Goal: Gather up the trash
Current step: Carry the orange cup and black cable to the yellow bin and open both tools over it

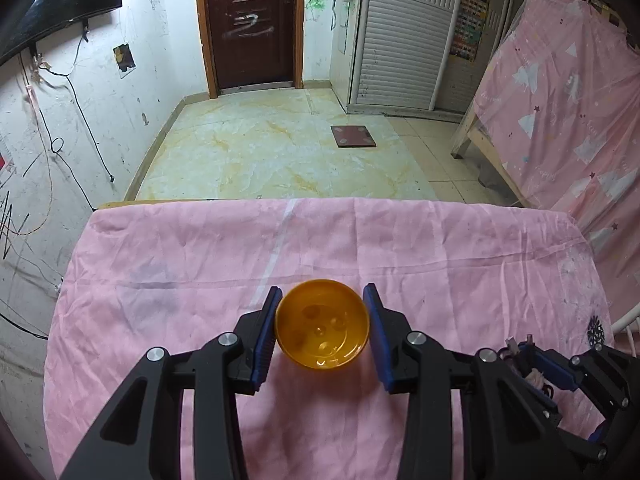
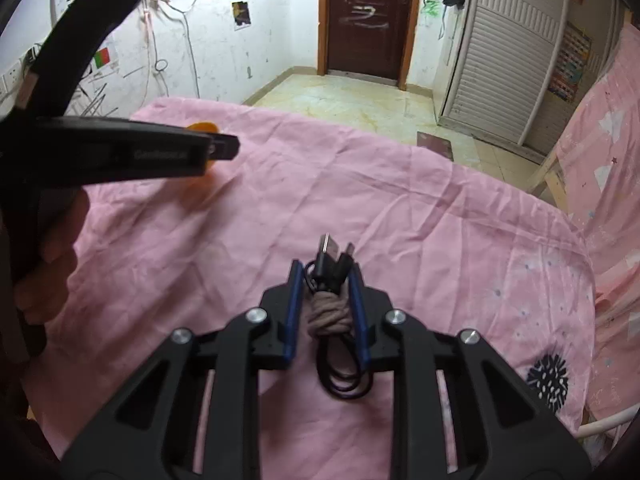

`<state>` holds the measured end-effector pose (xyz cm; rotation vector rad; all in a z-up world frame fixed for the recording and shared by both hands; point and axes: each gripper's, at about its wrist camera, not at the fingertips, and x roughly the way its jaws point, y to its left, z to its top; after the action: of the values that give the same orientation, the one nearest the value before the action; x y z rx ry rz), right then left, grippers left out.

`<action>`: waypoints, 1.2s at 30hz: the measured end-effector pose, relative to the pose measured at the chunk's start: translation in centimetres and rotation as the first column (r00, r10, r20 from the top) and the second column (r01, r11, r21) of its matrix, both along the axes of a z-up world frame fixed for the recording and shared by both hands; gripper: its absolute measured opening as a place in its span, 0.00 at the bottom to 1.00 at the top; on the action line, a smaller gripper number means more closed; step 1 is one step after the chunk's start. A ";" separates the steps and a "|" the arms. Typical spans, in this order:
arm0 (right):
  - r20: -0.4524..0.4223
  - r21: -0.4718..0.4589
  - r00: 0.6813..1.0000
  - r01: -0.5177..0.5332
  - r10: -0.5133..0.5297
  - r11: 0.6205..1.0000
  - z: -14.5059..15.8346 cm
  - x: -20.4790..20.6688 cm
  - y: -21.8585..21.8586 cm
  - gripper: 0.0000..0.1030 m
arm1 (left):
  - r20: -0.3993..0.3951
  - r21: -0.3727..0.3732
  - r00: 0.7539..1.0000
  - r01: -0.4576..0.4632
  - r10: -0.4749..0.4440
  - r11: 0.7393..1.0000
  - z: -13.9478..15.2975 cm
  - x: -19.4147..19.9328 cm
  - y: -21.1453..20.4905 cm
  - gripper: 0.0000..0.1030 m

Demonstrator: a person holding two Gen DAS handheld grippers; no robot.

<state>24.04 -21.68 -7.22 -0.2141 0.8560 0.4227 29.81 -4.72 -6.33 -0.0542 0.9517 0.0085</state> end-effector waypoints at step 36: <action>0.141 0.356 0.907 0.327 -0.397 0.875 5.2 -10.8 -20.7 0.21 | 0.135 0.099 0.963 0.221 -0.233 0.970 5.7 -9.9 -14.9 0.33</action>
<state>13.22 -42.39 -2.01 0.2075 0.5872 0.1755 19.94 -19.65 -0.63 0.1307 0.8053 -0.1657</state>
